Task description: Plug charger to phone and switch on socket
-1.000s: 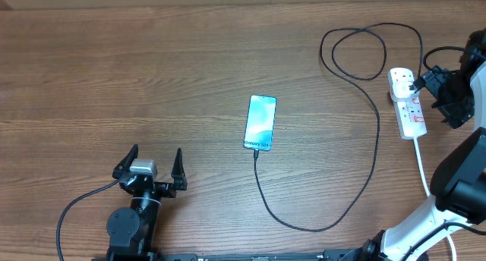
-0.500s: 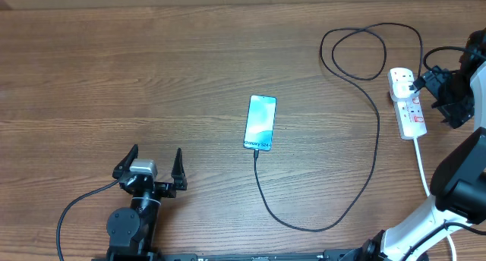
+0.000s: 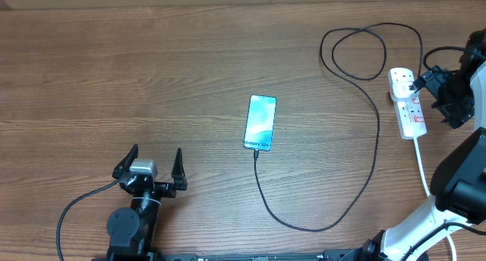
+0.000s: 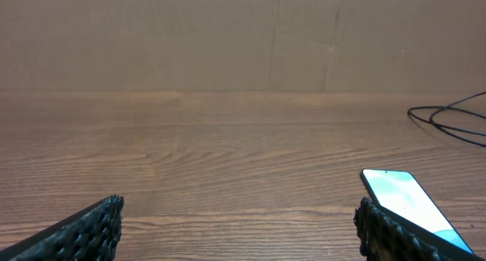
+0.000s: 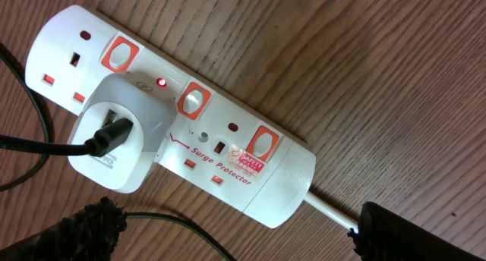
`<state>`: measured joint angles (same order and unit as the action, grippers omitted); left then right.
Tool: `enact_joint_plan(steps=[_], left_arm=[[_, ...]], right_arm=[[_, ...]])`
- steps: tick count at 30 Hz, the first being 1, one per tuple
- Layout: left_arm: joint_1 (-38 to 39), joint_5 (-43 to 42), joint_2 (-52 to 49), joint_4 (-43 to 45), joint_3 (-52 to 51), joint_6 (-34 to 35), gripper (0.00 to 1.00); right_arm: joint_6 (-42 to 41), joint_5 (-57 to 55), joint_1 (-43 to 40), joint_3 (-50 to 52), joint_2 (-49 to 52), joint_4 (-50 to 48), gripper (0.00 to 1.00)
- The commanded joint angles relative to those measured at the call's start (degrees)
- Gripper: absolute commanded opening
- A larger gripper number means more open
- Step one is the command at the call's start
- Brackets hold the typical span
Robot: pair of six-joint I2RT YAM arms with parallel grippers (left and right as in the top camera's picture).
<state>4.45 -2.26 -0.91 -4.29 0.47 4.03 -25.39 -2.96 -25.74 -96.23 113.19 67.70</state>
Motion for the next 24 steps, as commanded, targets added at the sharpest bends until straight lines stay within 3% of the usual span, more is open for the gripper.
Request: enact_joint_plan(steps=[1,14,24], left_arm=[[-0.37,0.79,0.66,-0.11,-0.22,-1.29,1.00],[-0.37,0.79,0.66,-0.11,-0.20,-1.29,1.00],[-0.37,0.79,0.66,-0.11,-0.20,-1.29,0.99]], right_arm=[[0.37,0.11,0.07,-1.29,-1.70,-0.15,1.00],[0.37,0.11,0.15,-1.29,-3.06,-0.15,1.00],[0.37,0.11,1.62,-1.29,-11.78,-0.13,1.00]])
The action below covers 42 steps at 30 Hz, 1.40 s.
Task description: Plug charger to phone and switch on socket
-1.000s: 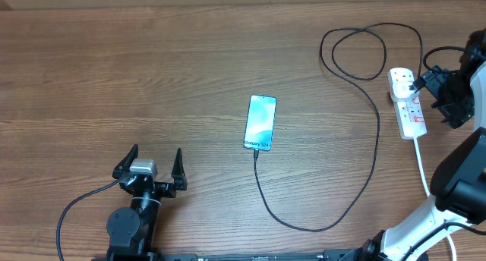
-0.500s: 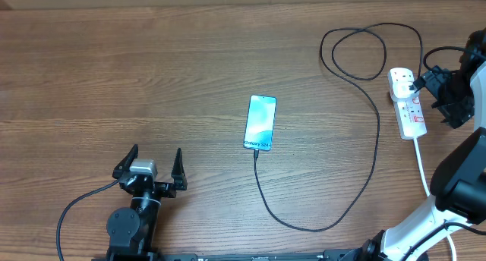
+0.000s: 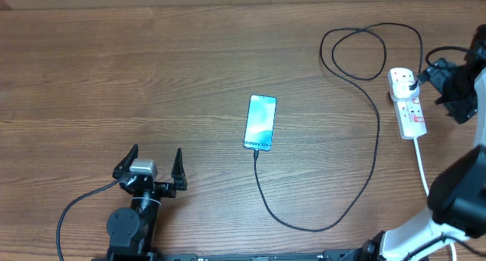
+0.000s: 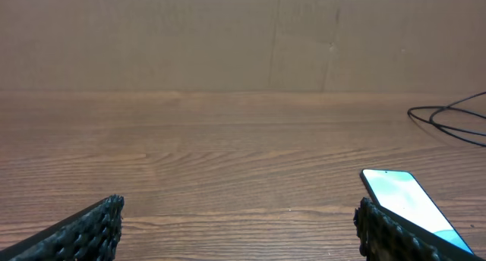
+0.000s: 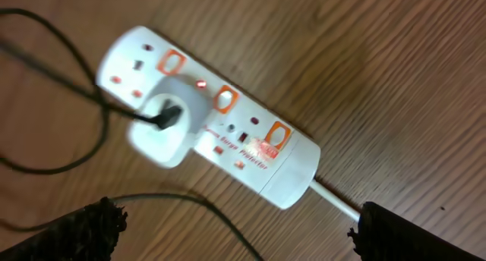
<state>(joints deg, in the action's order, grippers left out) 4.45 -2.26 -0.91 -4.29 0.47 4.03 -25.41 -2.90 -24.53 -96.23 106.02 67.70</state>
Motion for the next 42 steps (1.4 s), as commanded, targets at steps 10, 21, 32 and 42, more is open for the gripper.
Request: enact_joint_plan(steps=[10,21,32,42], left_arm=[[-0.37,0.79,0.66,-0.13,-0.22,-1.29,0.99],[-0.37,0.79,0.66,-0.11,-0.22,-1.29,1.00],[-0.37,0.79,0.66,-0.11,-0.20,-1.29,1.00],[-0.37,0.79,0.66,-0.11,-0.22,-1.29,1.00]], right_arm=[[0.39,0.04,0.44,-1.29,-10.75,-0.13,1.00],[0.39,0.04,4.26,-1.29,-14.64,-0.13,1.00],[0.39,0.04,11.65,-0.79,-14.64,-0.11,1.00],[0.39,0.04,14.80,6.03,-14.67,-0.15,1.00]])
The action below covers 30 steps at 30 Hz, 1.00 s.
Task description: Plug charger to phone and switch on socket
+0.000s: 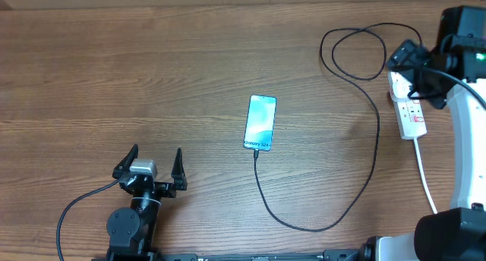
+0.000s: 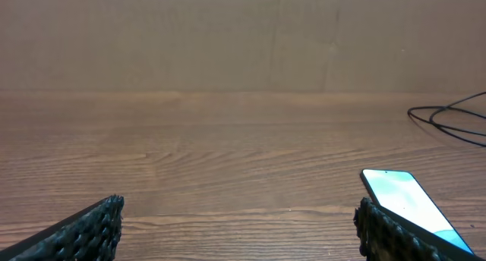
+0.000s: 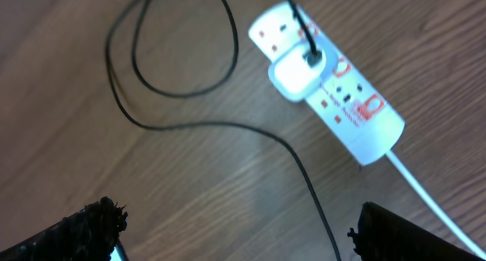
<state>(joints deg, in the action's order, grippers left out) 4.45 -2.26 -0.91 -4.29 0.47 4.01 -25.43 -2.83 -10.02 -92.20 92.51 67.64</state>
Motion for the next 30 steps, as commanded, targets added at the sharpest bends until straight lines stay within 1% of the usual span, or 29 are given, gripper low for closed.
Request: enact_joint_plan(steps=[1,14,30], left_arm=[[-0.37,0.79,0.66,-0.11,-0.22,-1.27,0.99],[-0.37,0.79,0.66,-0.11,-0.20,-1.27,1.00],[-0.37,0.79,0.66,-0.13,-0.22,-1.27,1.00]], right_arm=[[0.42,-0.02,0.26,2.93,-1.16,-0.04,1.00],[0.42,-0.02,0.28,15.26,-1.95,-0.02,1.00],[0.42,-0.02,0.28,16.06,-8.96,-0.07,1.00]])
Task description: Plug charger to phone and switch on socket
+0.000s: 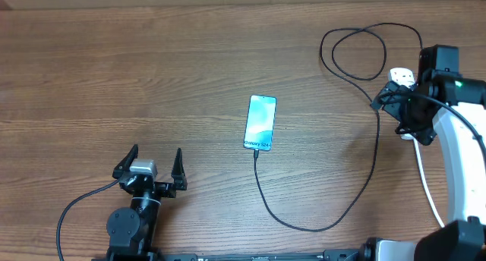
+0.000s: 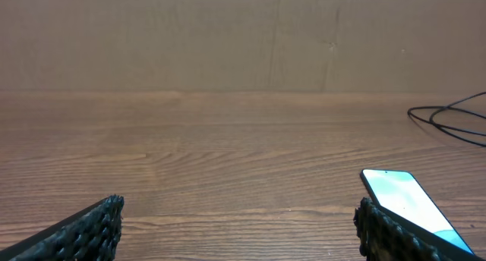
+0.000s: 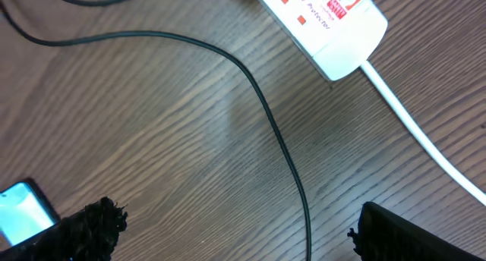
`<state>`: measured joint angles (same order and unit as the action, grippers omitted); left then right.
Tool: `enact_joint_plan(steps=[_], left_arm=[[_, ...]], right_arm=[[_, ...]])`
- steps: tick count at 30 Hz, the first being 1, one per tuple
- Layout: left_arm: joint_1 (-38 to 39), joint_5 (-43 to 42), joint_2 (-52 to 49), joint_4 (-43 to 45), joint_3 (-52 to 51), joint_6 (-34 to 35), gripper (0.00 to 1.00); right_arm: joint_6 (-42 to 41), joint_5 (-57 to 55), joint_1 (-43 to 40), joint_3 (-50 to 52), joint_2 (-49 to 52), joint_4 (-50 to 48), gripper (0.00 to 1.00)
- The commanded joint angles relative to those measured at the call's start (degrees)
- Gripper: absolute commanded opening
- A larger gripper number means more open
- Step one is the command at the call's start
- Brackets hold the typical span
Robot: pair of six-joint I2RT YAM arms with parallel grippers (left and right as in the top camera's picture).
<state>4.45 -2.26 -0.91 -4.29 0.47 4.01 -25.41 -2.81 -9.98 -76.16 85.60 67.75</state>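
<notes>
The phone [image 1: 260,122] lies face up mid-table with its screen lit, and its corner shows in both wrist views [image 2: 406,200] [image 3: 21,206]. The black charger cable [image 1: 377,151] runs from the phone's near end in a wide loop to the white power strip [image 1: 401,77], whose end shows in the right wrist view [image 3: 326,22]. My right gripper [image 1: 402,117] hovers open over the strip's near part, hiding most of it, with nothing between its fingers [image 3: 402,231]. The left gripper [image 1: 152,166] rests open near the front left, empty.
The strip's white mains cord [image 1: 425,177] runs toward the front right edge. The black cable [image 3: 281,139] crosses the wood under the right gripper. A cardboard wall [image 2: 243,33] stands behind the table.
My right gripper has moved from over the strip's far end toward the front and slightly left. Its camera now shows only the strip's end, the cable and a phone corner. The left arm is unchanged.
The right gripper was open close above the strip, with a red light lit beside the plugged-in charger. Then it was farther from the strip, then over its far end, and now over its near end. The phone, cable and left gripper stayed put.
</notes>
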Motion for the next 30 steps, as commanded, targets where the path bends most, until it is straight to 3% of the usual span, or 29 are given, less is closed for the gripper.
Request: enact_joint_plan(steps=[1,19,30], left_arm=[[-0.37,0.79,0.66,-0.11,-0.22,-1.27,1.00],[-0.37,0.79,0.66,-0.11,-0.22,-1.27,0.99],[-0.37,0.79,0.66,-0.11,-0.20,-1.27,0.99]], right_arm=[[0.39,-0.04,0.24,0.02,-2.43,-0.17,1.00],[-0.02,0.46,0.31,1.05,-7.32,-1.68,1.00],[0.00,2.58,1.14,23.17,-10.38,-24.46,1.00]])
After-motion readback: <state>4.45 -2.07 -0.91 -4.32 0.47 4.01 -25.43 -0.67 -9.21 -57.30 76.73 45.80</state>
